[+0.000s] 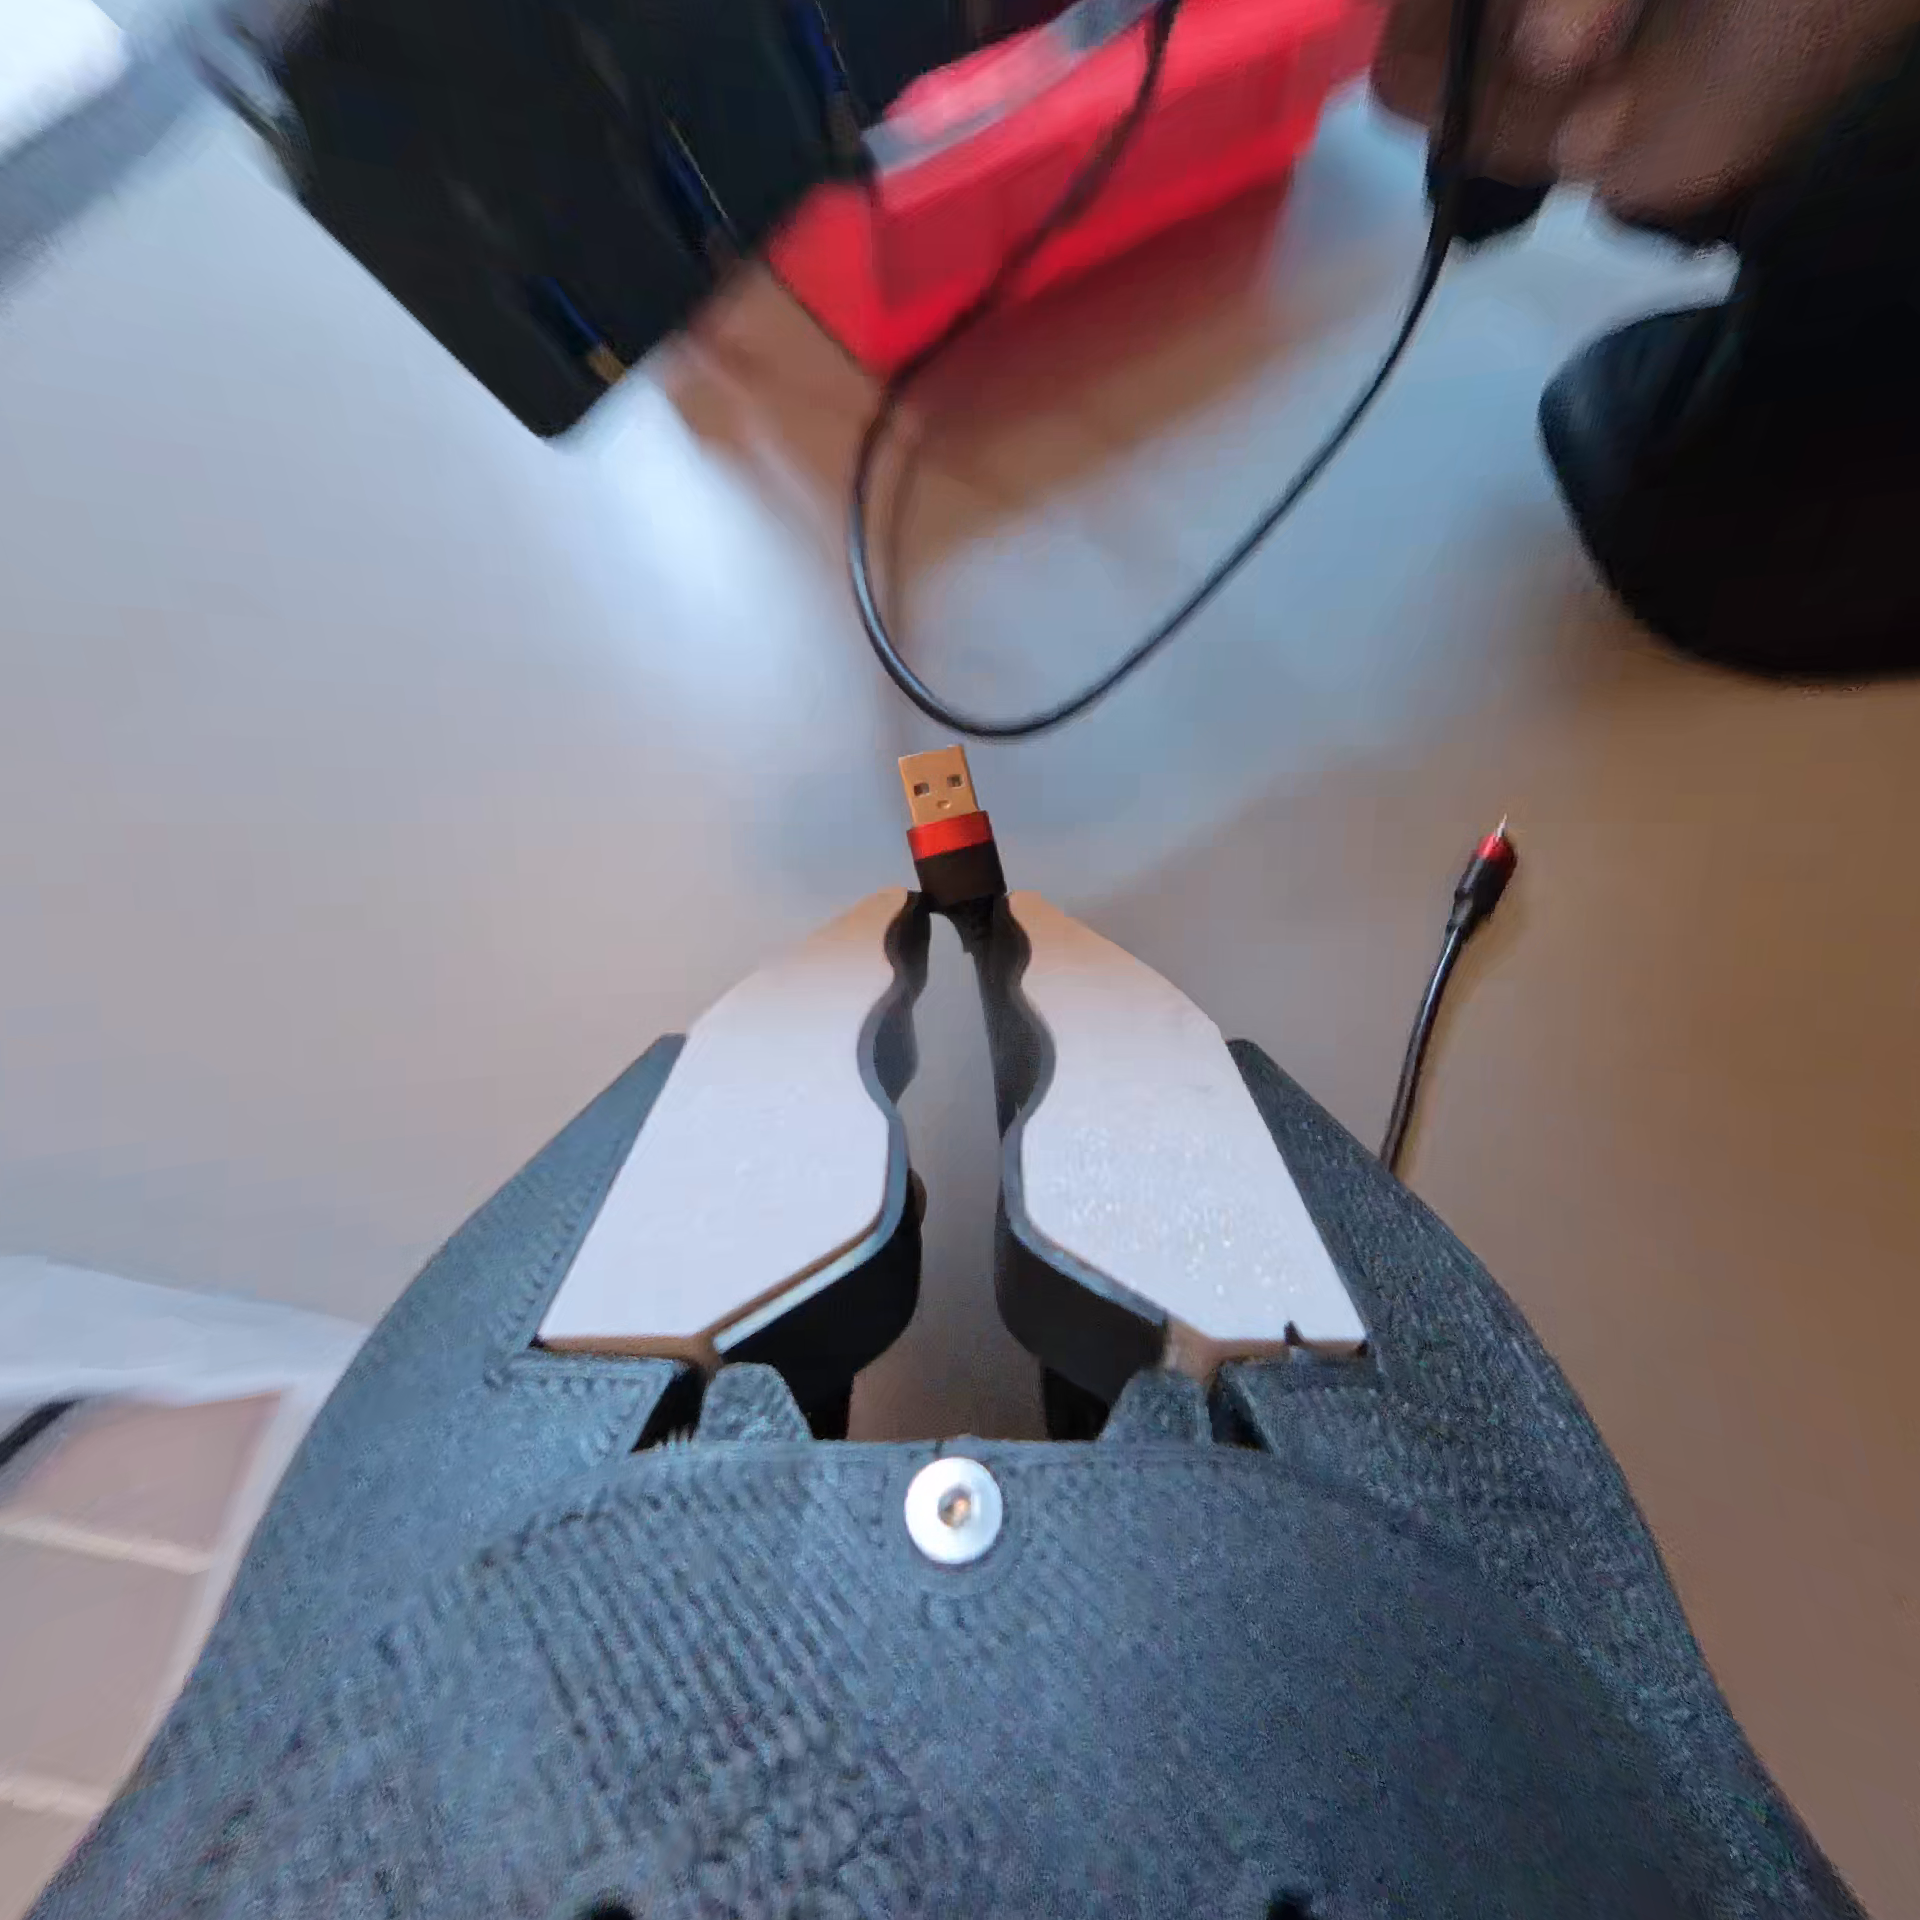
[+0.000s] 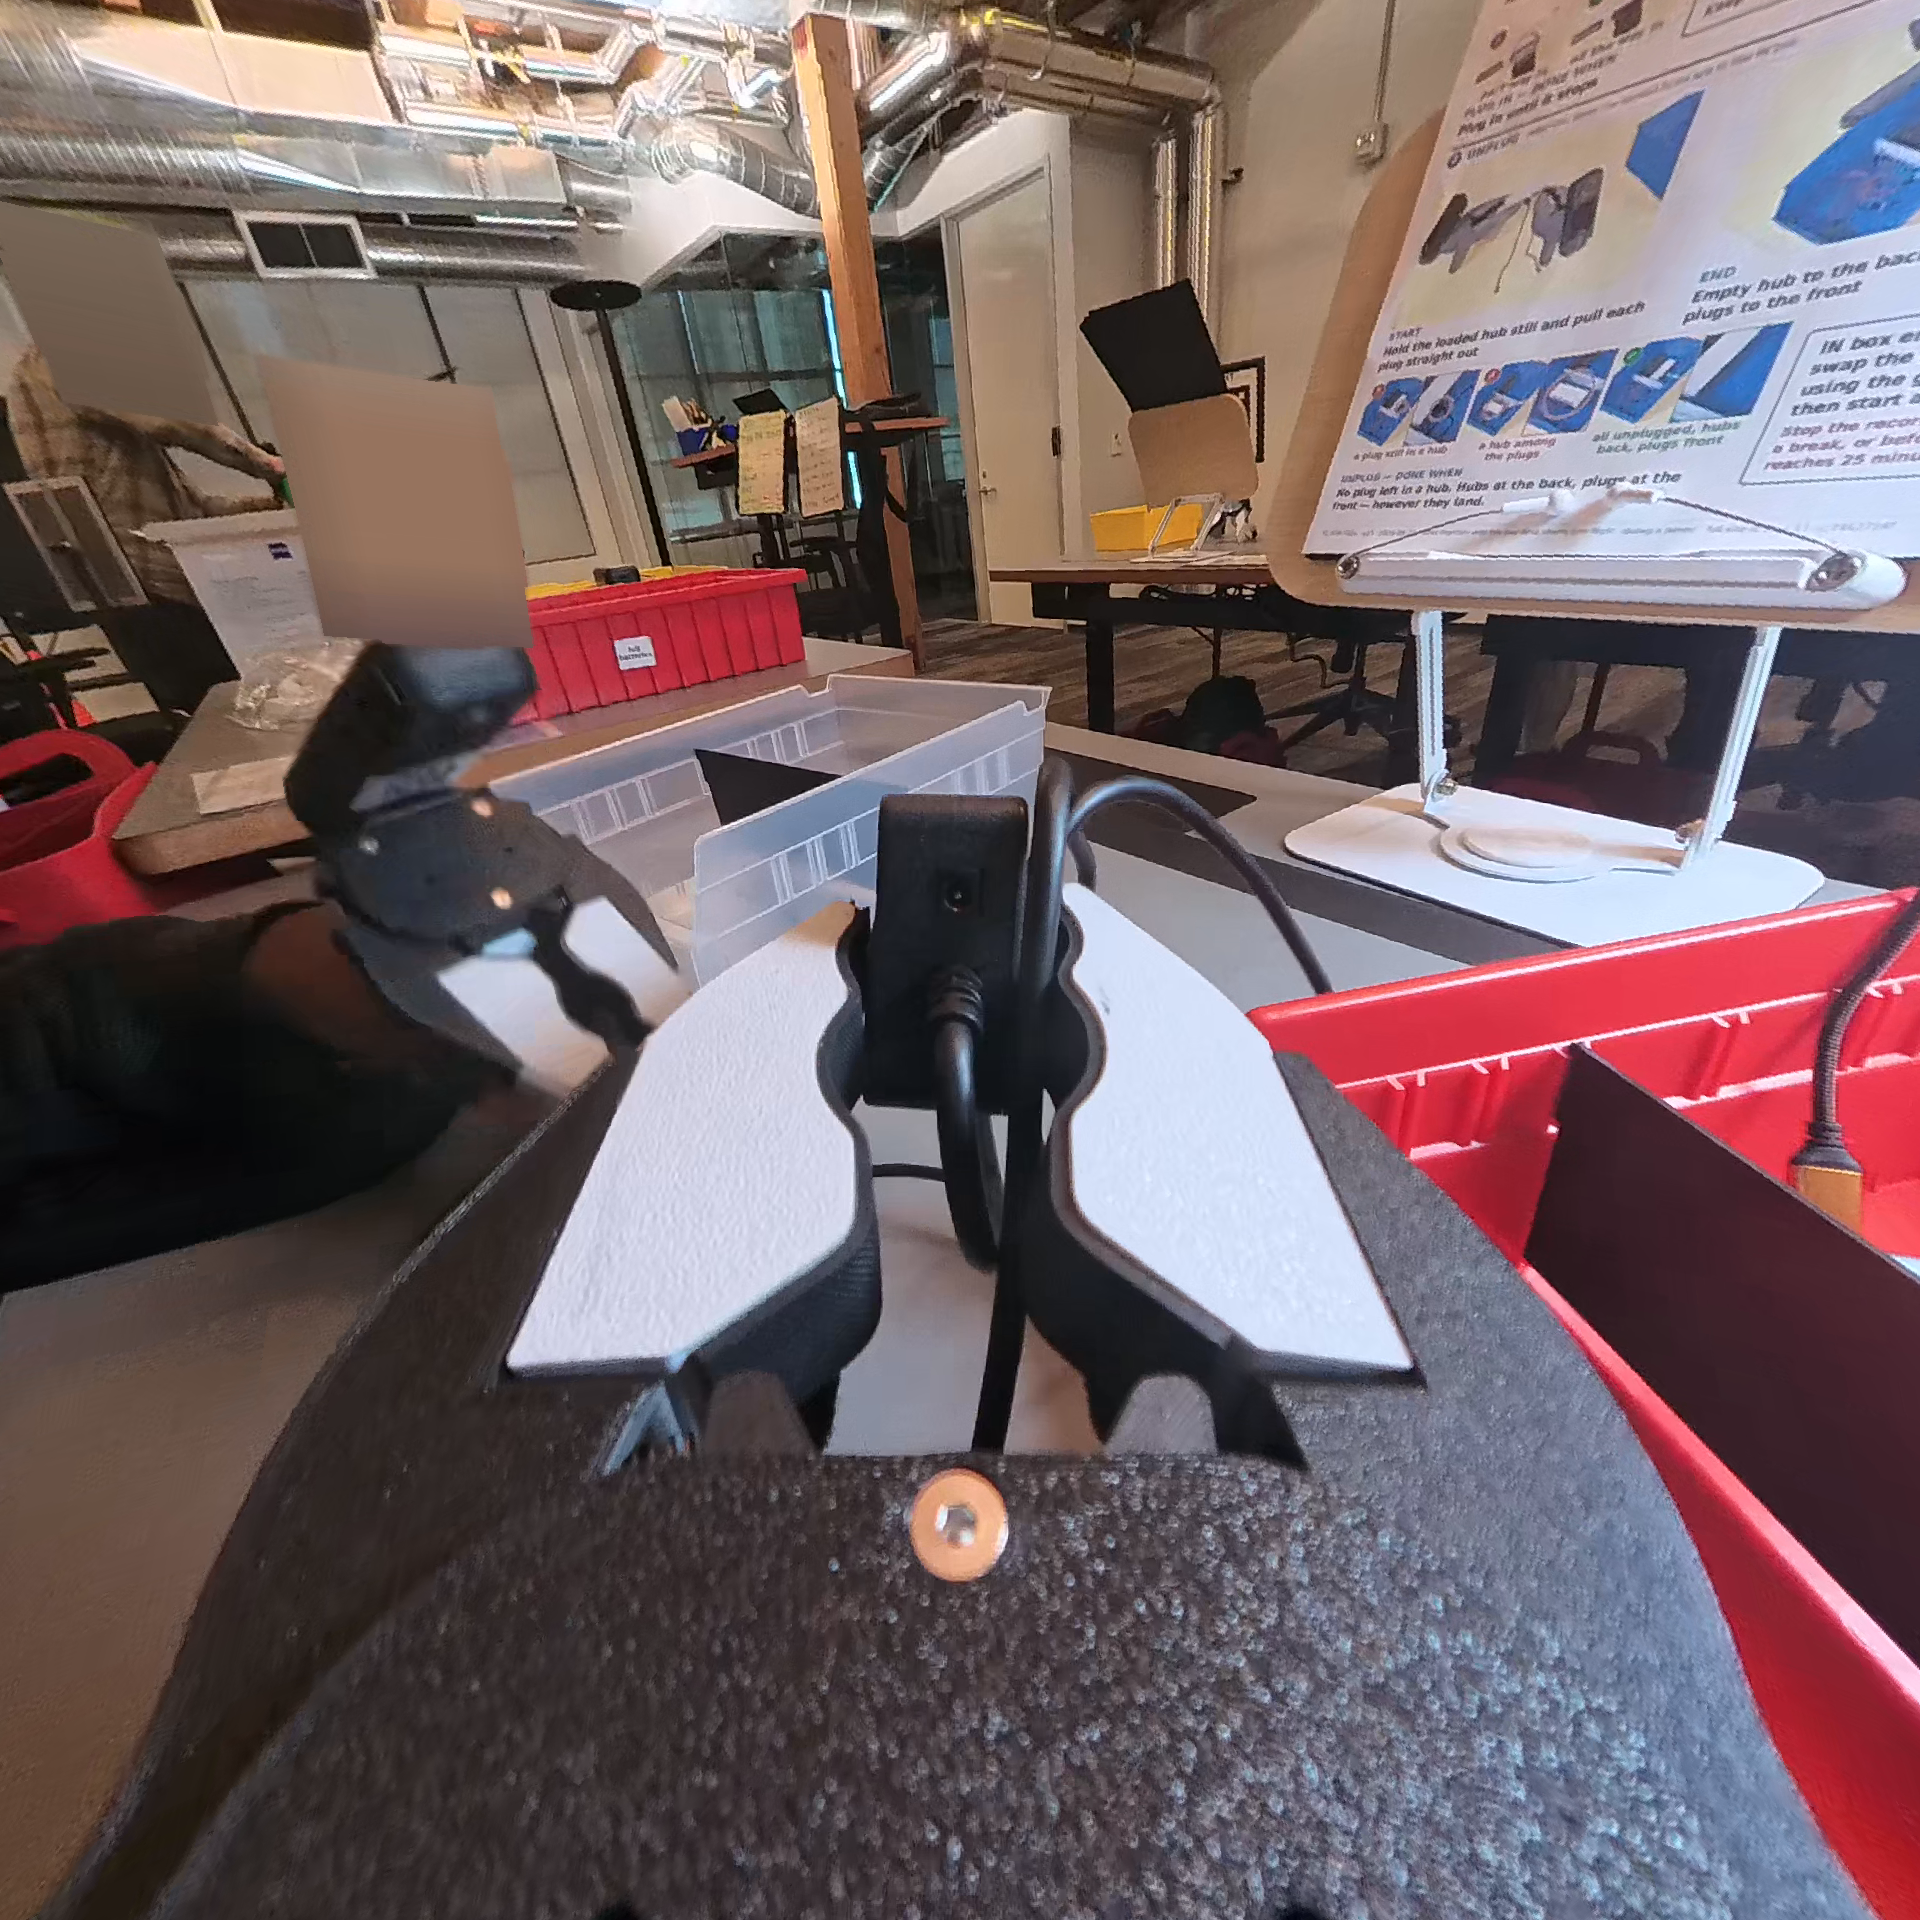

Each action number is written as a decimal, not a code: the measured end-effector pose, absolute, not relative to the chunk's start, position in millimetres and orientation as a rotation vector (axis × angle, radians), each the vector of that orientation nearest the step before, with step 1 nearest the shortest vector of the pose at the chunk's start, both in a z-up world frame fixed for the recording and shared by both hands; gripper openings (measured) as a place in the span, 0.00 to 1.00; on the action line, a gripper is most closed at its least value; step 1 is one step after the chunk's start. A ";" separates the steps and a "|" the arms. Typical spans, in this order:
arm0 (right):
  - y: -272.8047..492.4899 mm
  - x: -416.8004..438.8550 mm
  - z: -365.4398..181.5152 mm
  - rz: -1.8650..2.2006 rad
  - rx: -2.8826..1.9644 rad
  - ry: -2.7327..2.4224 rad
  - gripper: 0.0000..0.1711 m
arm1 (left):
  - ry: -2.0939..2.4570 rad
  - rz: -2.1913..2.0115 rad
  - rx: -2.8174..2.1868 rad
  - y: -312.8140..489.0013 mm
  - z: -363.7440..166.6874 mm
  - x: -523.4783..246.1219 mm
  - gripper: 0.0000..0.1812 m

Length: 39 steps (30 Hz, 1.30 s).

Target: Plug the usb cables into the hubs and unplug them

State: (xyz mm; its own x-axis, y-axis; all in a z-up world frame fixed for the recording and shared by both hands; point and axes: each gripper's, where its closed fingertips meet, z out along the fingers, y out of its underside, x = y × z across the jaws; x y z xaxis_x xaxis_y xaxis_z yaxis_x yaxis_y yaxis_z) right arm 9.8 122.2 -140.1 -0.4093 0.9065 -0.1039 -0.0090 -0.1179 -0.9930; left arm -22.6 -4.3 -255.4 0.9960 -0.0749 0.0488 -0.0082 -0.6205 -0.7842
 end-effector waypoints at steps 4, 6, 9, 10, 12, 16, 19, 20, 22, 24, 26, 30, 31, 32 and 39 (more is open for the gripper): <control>118.1 8.9 -142.0 1.585 -0.994 -1.453 0.17 | 0.186 0.210 -1.977 -9.2 -191.3 -33.4 0.07; 113.3 9.2 -143.4 1.568 -0.967 -1.468 0.17 | 0.240 0.309 -1.896 -10.4 -172.5 -29.6 0.07; 107.0 10.7 -142.5 1.562 -0.937 -1.476 0.17 | 0.282 0.413 -1.838 -9.7 -162.4 -26.2 0.06; 105.4 11.2 -141.8 1.562 -0.929 -1.477 0.17 | 0.295 0.447 -1.820 -9.5 -160.8 -25.6 0.06; 103.2 12.1 -140.5 1.566 -0.918 -1.476 0.17 | 0.315 0.502 -1.807 -8.6 -160.9 -24.6 0.07; 100.8 12.6 -139.9 1.567 -0.903 -1.475 0.17 | 0.367 0.635 -1.806 -6.7 -164.4 -24.1 0.06; 99.9 12.0 -140.3 1.557 -0.905 -1.473 0.17 | 0.415 0.777 -1.840 -2.7 -169.0 -26.6 0.06; 100.0 11.3 -140.5 1.555 -0.914 -1.470 0.17 | 0.429 0.814 -1.861 -0.3 -171.3 -27.1 0.06; 100.8 9.1 -141.5 1.549 -0.945 -1.457 0.17 | 0.450 0.901 -1.910 6.1 -175.7 -29.6 0.06; 100.5 6.5 -143.5 1.551 -0.981 -1.448 0.17 | 0.488 1.003 -1.961 14.6 -181.3 -32.7 0.06; 100.5 3.1 -147.0 1.553 -1.027 -1.433 0.17 | 0.523 1.078 -2.007 25.3 -188.1 -33.1 0.06; 100.8 -2.2 -154.0 1.533 -1.091 -1.412 0.17 | 0.529 1.157 -2.109 41.1 -200.9 -34.3 0.06; 100.2 -2.7 -155.1 1.523 -1.094 -1.414 0.17 | 0.514 1.159 -2.150 42.2 -204.7 -36.6 0.06; 99.5 -3.3 -156.1 1.509 -1.096 -1.418 0.17 | 0.507 1.167 -2.162 43.7 -205.7 -38.2 0.06; 91.5 -4.5 -160.0 1.433 -1.050 -1.465 0.17 | 0.467 1.159 -2.225 43.8 -210.5 -42.5 0.06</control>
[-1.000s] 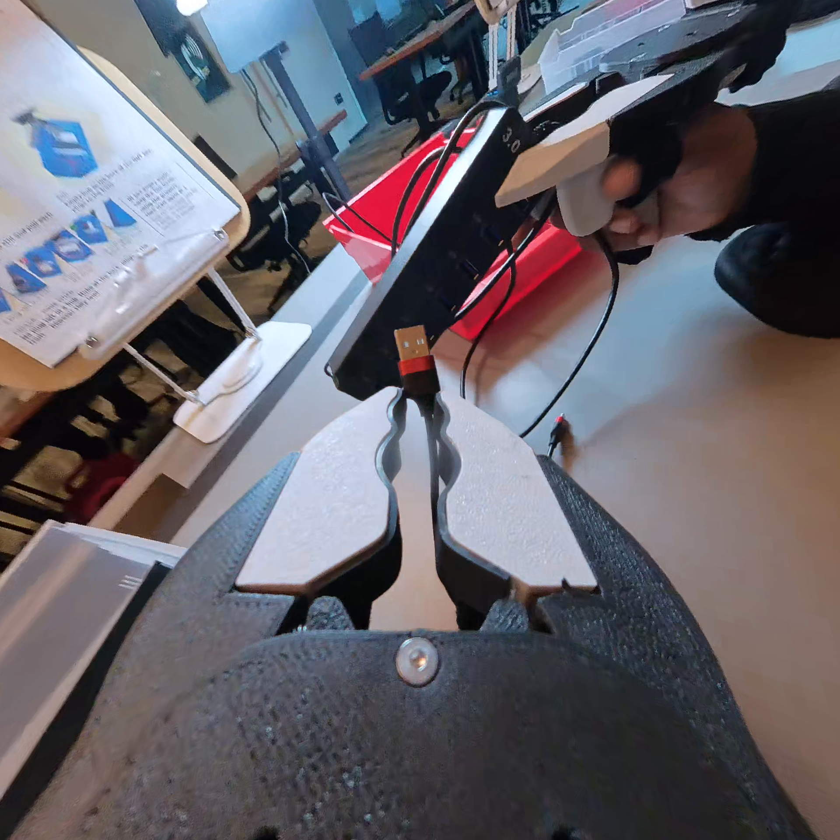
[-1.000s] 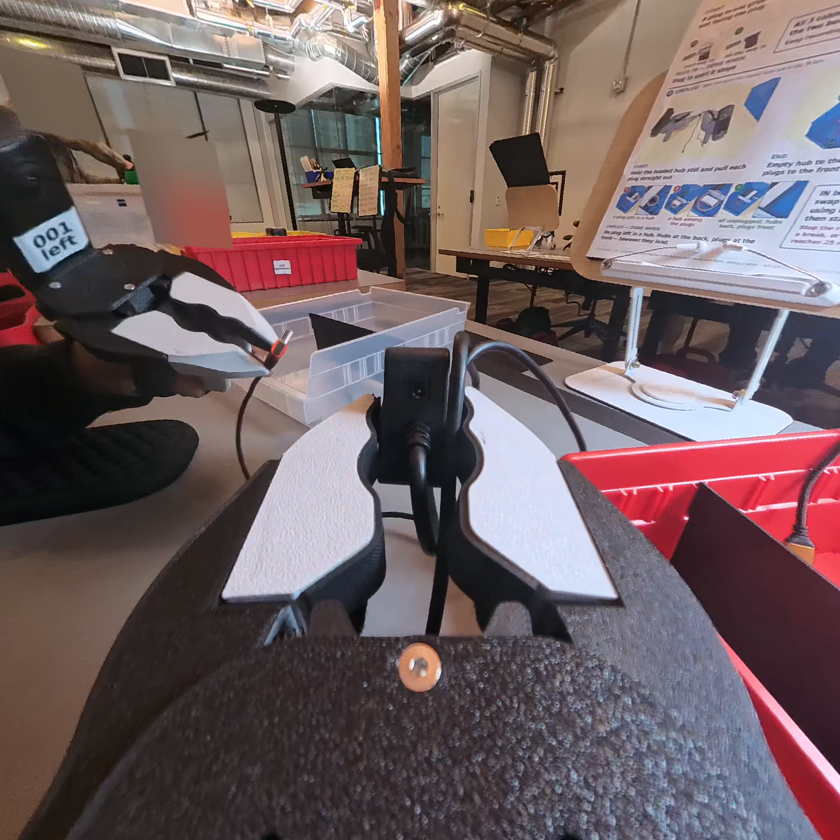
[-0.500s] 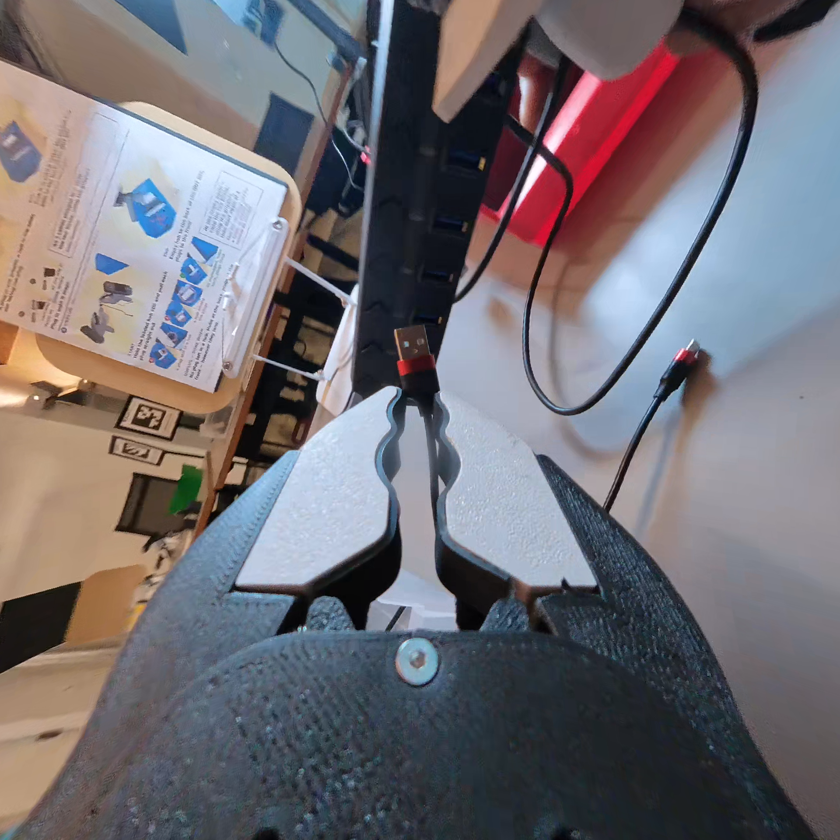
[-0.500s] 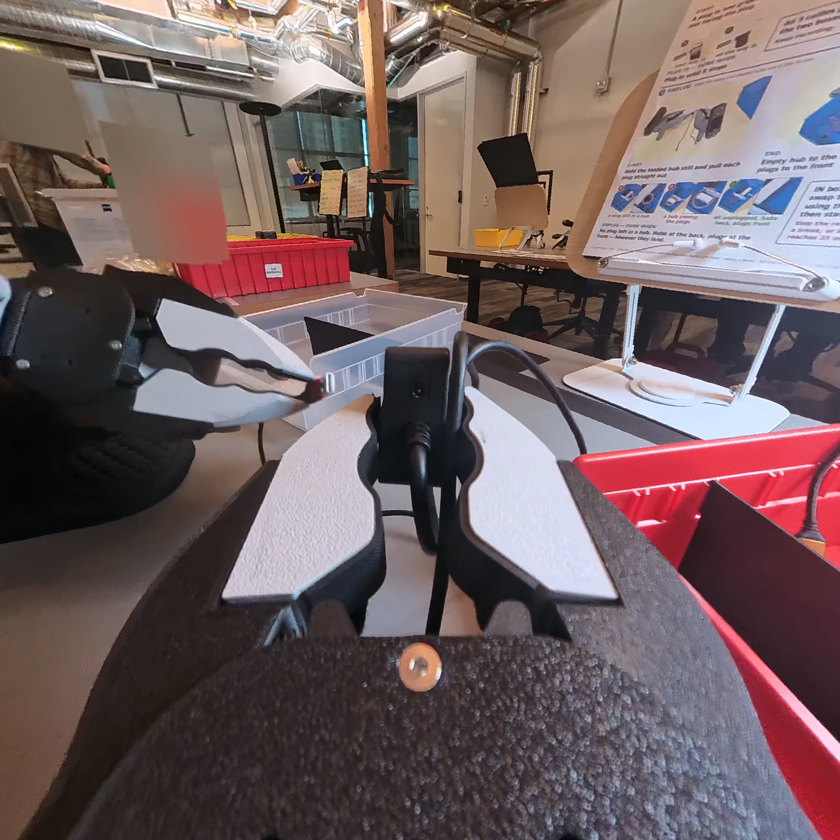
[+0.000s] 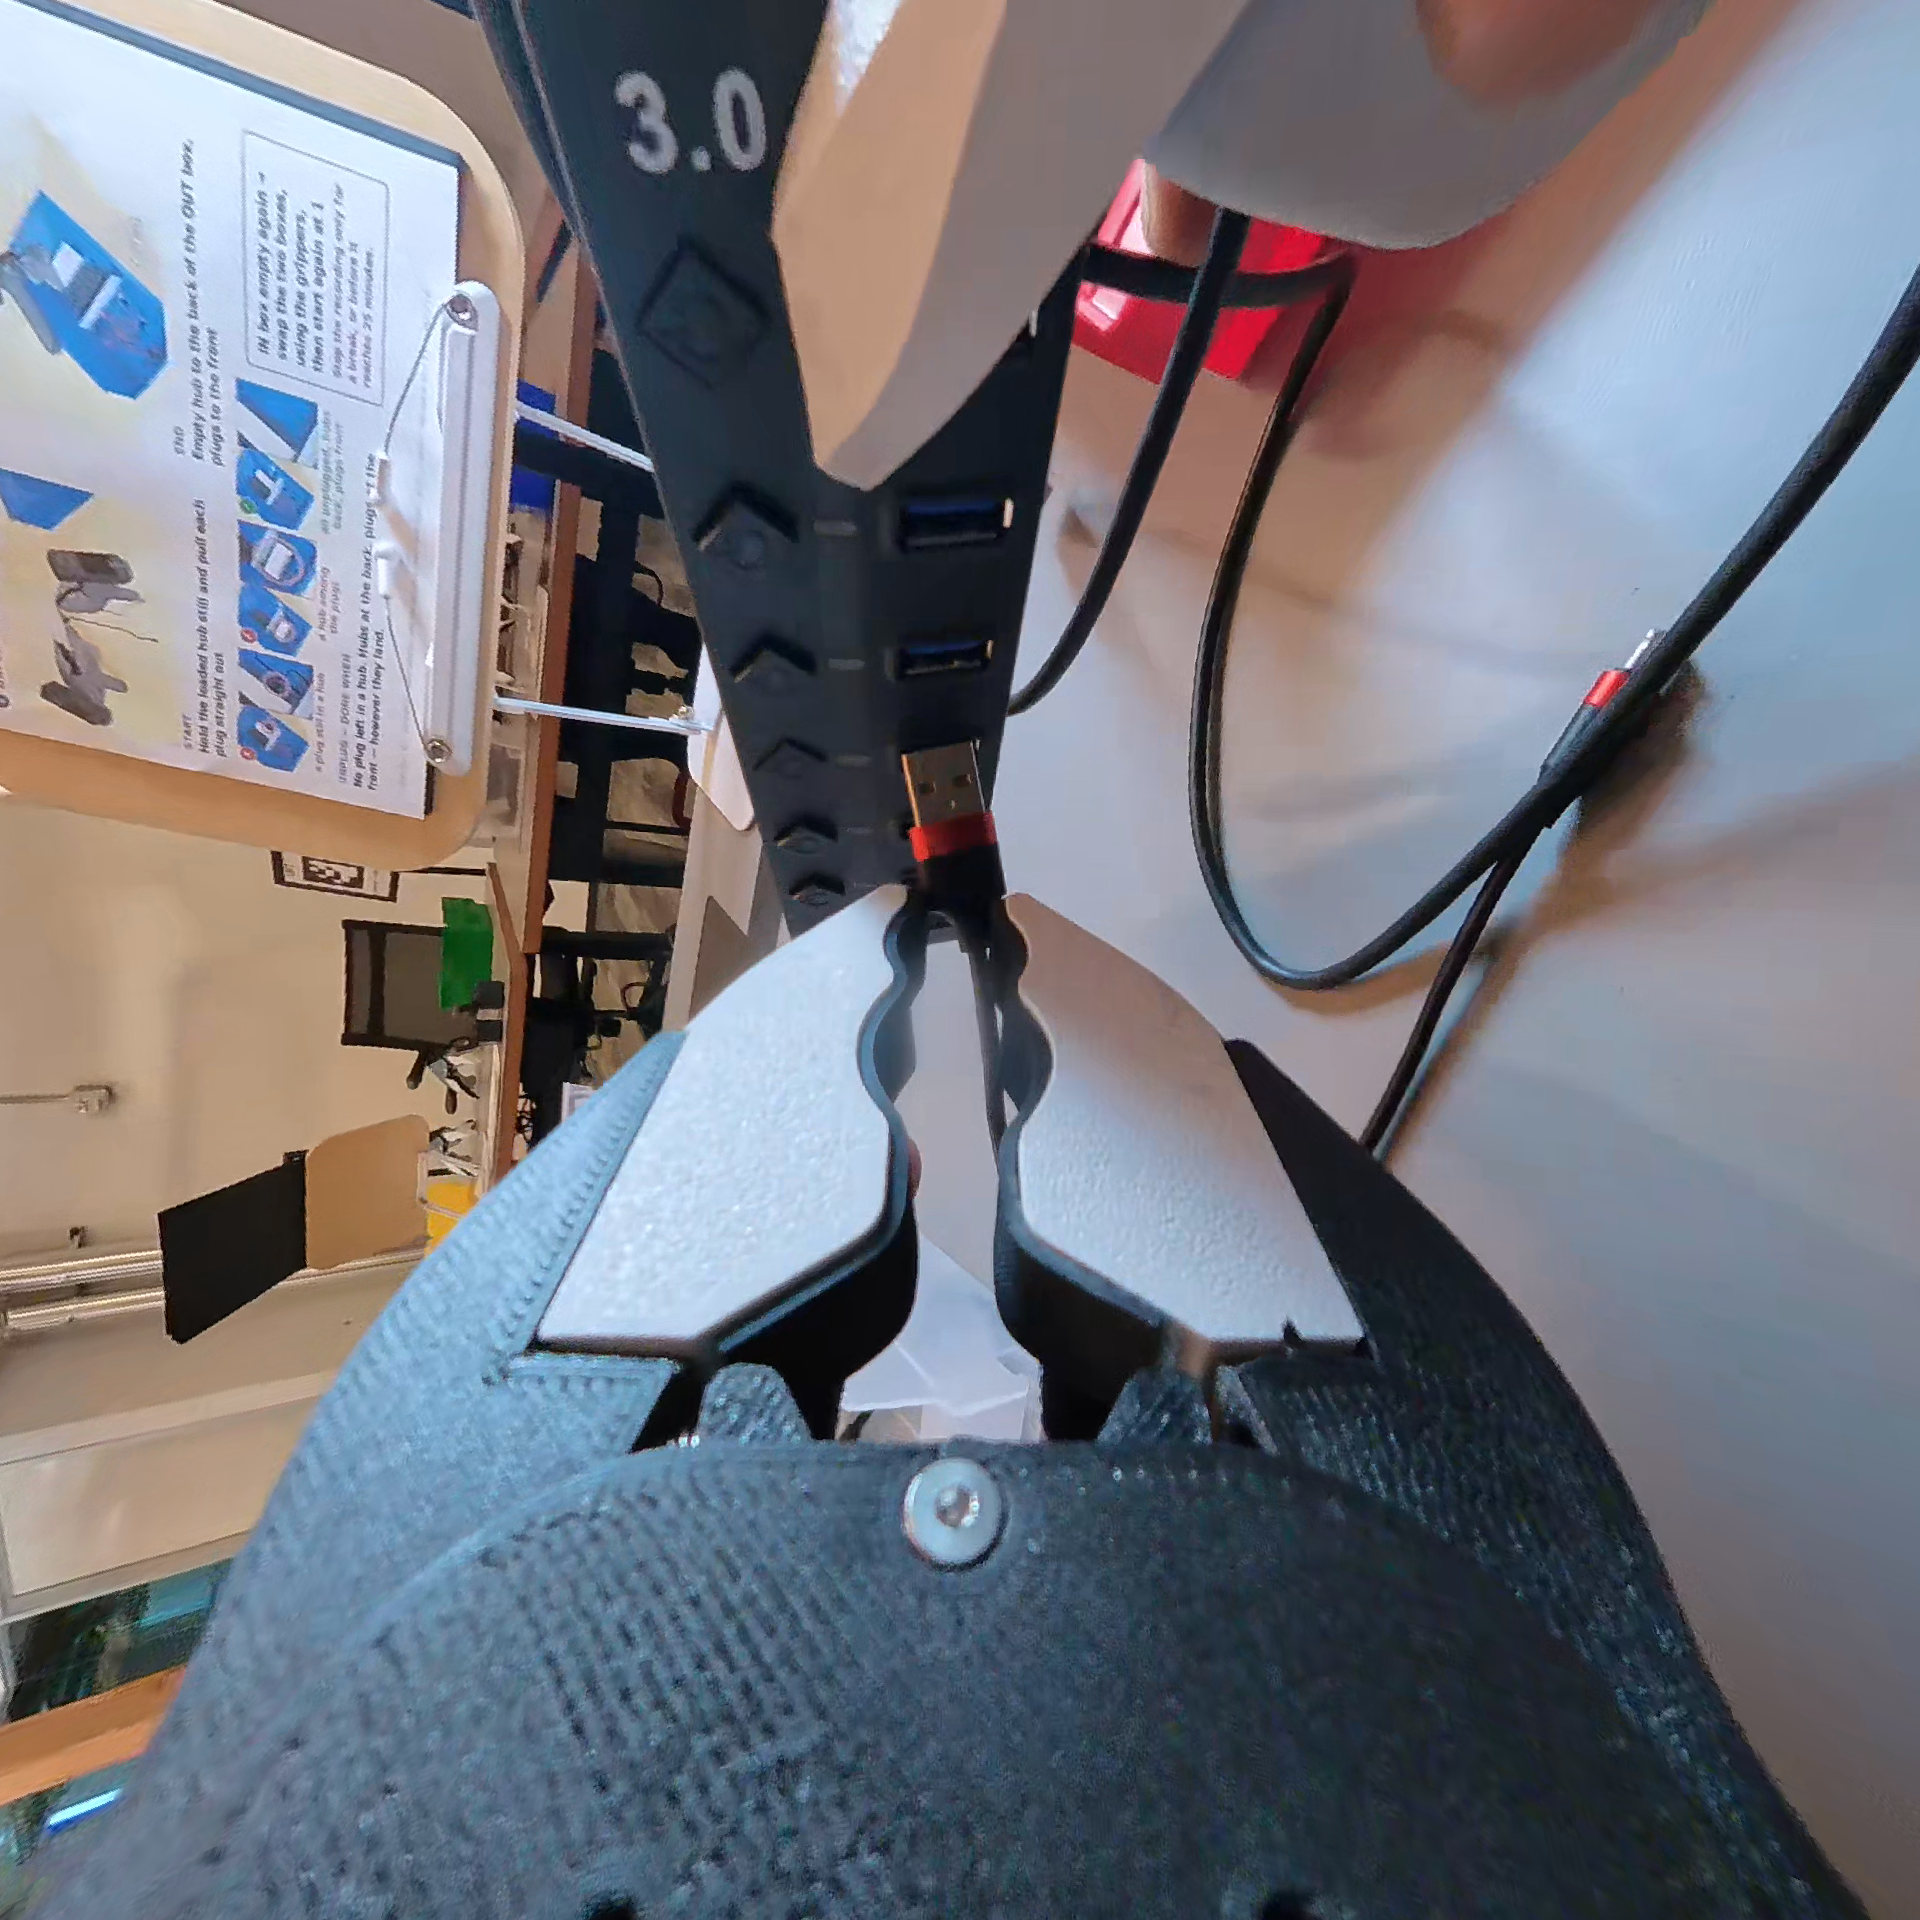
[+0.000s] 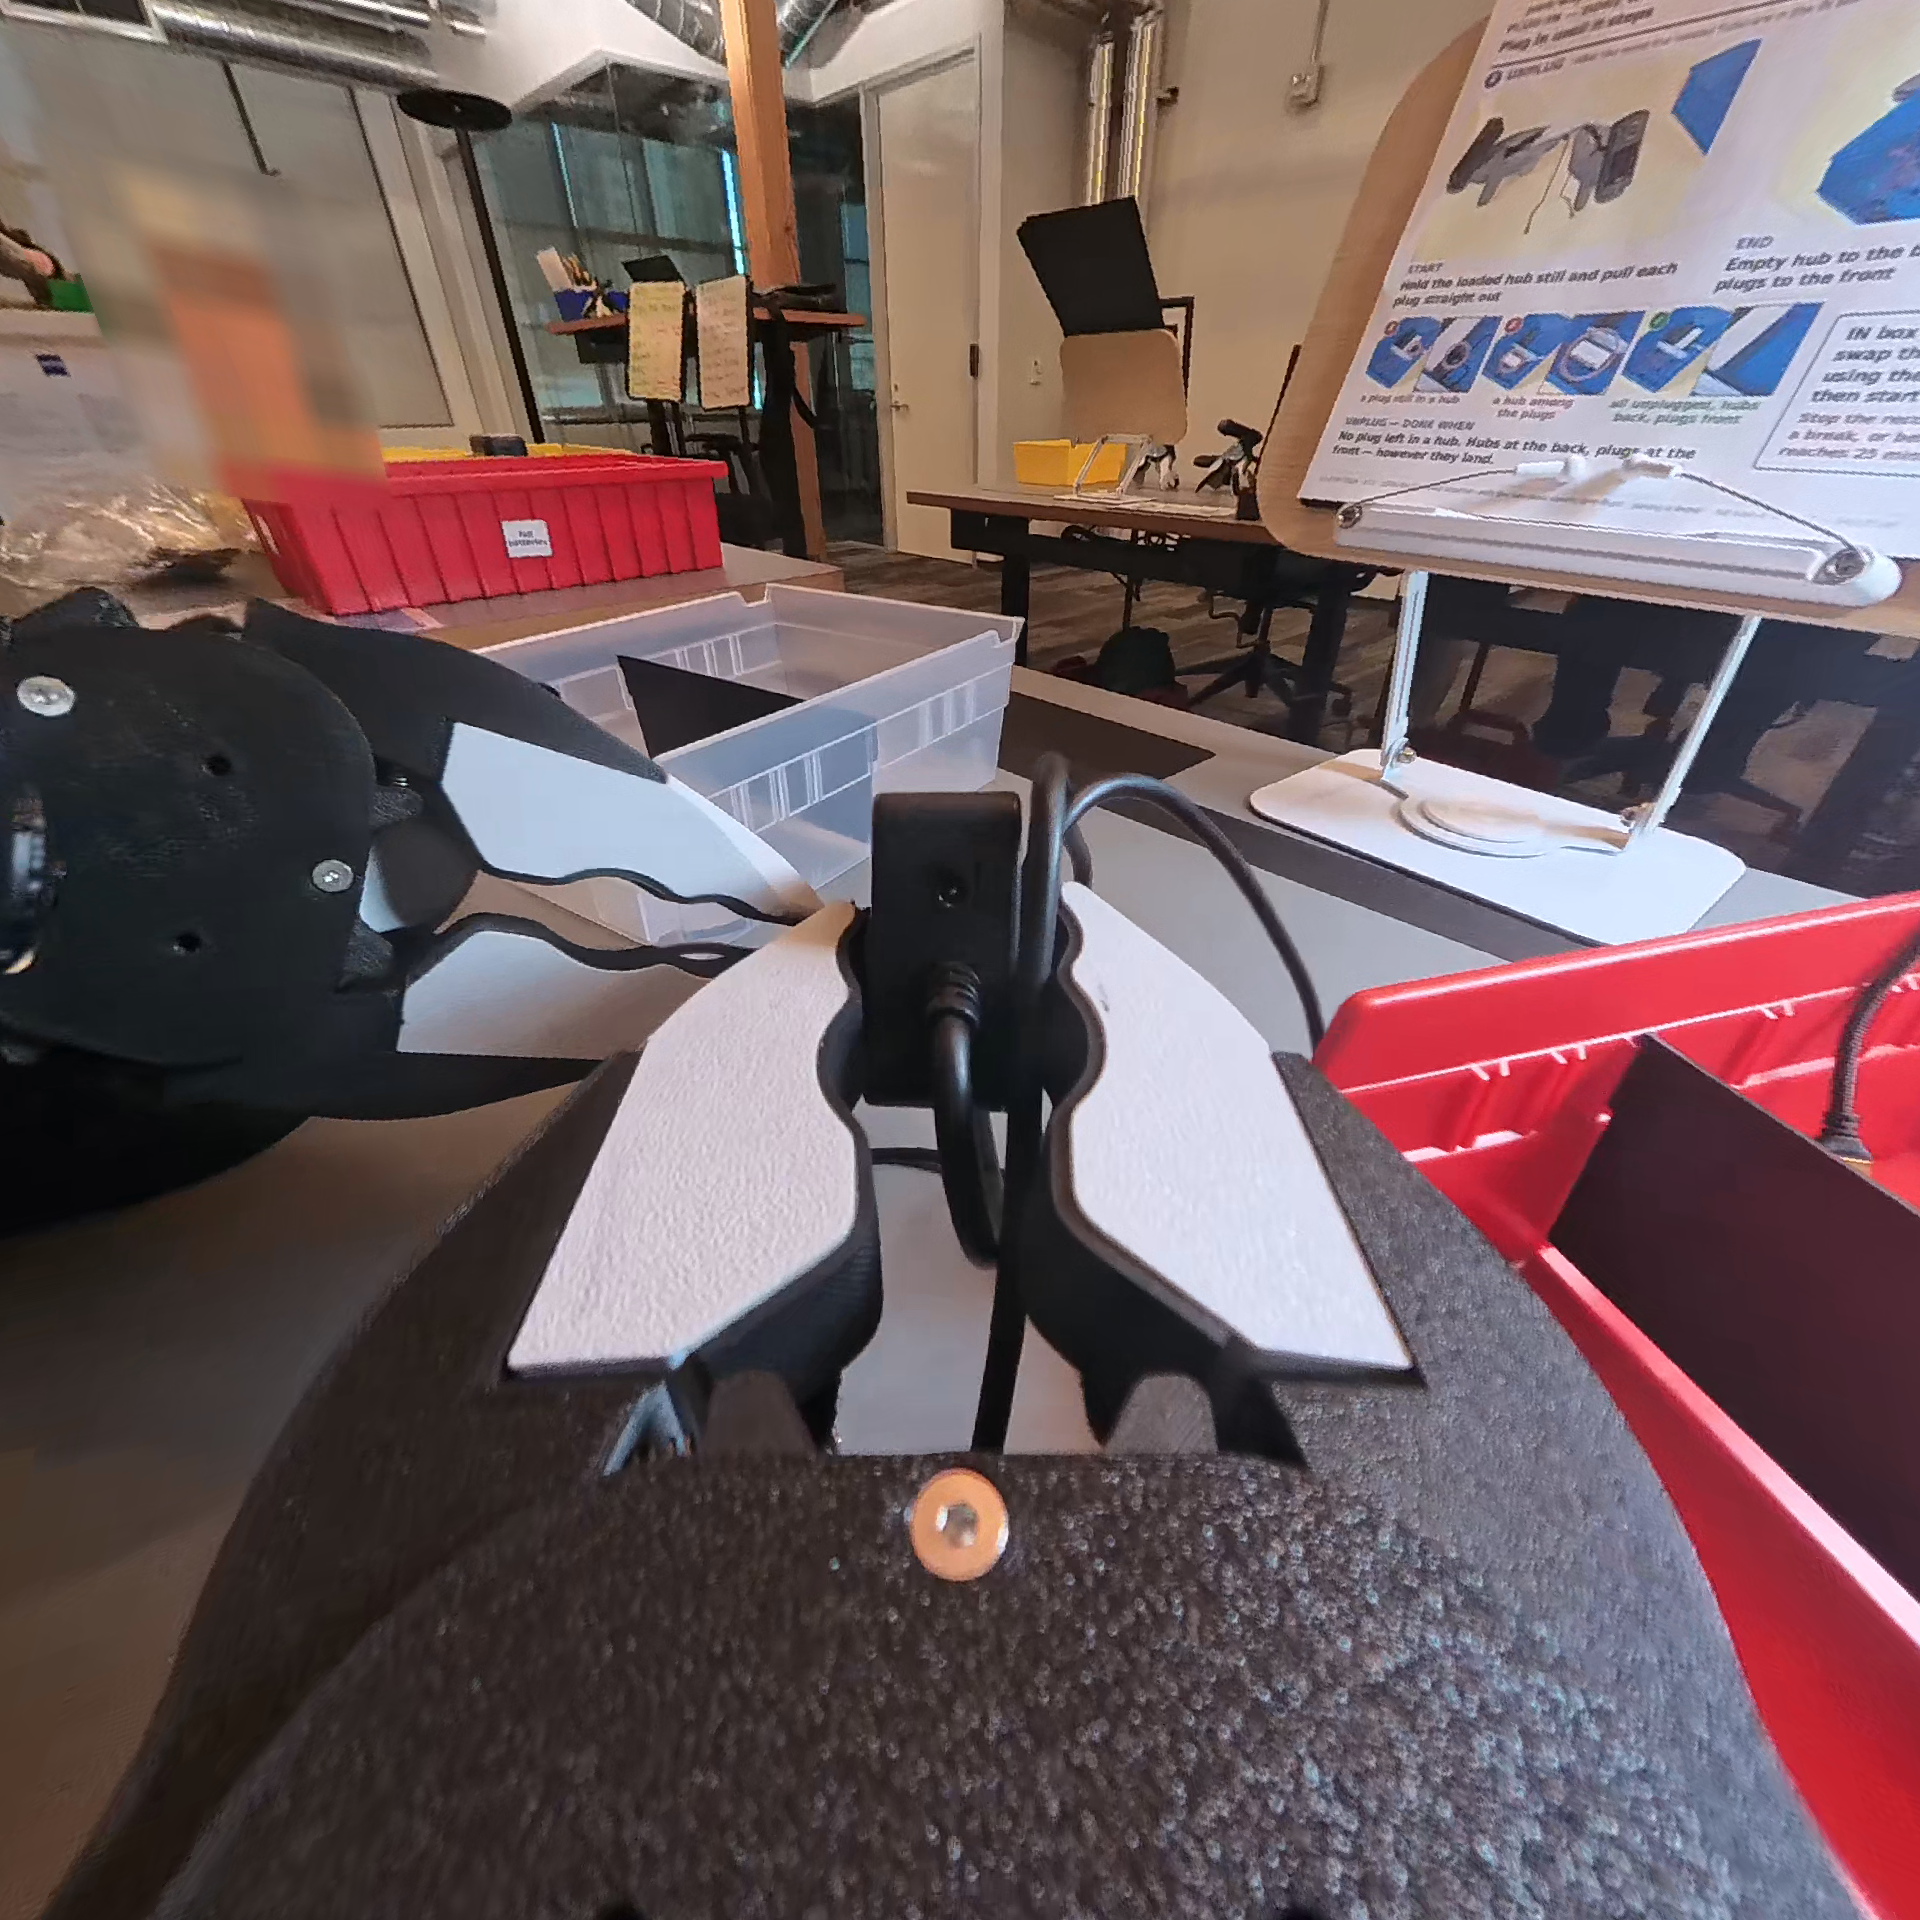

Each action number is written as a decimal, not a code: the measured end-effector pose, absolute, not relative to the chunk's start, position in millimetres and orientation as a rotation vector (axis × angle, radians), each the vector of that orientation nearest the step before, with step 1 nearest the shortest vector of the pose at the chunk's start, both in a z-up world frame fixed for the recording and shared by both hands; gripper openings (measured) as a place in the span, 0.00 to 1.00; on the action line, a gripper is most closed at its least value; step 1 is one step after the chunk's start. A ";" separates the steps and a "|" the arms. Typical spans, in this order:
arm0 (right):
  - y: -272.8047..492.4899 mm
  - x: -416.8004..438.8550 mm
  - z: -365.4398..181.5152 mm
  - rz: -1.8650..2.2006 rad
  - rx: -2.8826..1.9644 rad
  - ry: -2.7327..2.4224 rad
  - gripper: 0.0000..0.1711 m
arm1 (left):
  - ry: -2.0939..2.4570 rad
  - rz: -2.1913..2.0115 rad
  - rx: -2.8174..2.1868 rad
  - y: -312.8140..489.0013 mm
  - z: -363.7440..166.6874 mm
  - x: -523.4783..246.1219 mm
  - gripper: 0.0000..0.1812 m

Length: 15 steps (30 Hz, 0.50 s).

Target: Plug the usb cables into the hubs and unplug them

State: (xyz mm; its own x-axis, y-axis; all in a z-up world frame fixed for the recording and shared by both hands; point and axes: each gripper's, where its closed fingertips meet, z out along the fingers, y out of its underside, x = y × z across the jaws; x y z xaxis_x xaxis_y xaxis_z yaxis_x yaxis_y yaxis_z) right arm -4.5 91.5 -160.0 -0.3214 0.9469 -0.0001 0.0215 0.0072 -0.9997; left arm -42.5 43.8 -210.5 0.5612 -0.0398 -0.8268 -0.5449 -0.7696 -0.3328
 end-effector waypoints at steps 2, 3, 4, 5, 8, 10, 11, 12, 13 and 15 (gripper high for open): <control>88.6 -3.9 -161.1 1.419 -1.034 -1.478 0.17 | 0.443 1.121 -2.254 42.7 -213.9 -42.4 0.06; 86.8 -3.7 -161.9 1.409 -1.026 -1.485 0.17 | 0.430 1.100 -2.280 41.4 -216.0 -42.7 0.07; 85.1 -3.8 -162.6 1.396 -1.019 -1.488 0.17 | 0.417 1.082 -2.301 40.5 -217.2 -42.9 0.07; 83.8 -4.0 -162.7 1.382 -1.009 -1.489 0.17 | 0.406 1.065 -2.311 40.0 -217.6 -42.9 0.07; 81.6 -4.0 -161.4 1.368 -0.994 -1.484 0.17 | 0.369 1.041 -2.316 38.7 -215.5 -42.9 0.07; 81.1 -3.9 -161.4 1.336 -0.977 -1.481 0.17 | 0.353 1.034 -2.300 39.6 -213.3 -40.3 0.06; 81.0 -3.8 -161.5 1.309 -0.964 -1.481 0.17 | 0.348 1.022 -2.285 40.9 -212.2 -38.0 0.06; 80.7 -3.8 -162.2 1.291 -0.958 -1.482 0.17 | 0.347 1.009 -2.264 42.8 -210.4 -35.5 0.06; 80.4 -4.1 -162.9 1.289 -0.961 -1.482 0.17 | 0.346 0.993 -2.257 43.7 -210.0 -33.1 0.06; 80.6 -4.2 -163.6 1.299 -0.967 -1.482 0.17 | 0.354 0.999 -2.244 45.1 -209.9 -31.4 0.06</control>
State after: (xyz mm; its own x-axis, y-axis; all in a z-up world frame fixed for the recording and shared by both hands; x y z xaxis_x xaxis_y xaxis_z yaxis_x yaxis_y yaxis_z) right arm -4.2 80.6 -163.6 -0.2771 0.9513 0.1348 -0.0090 0.1378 -0.9904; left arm -31.4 45.1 -209.9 0.6738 0.0157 -0.7387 -0.4774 -0.7538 -0.4515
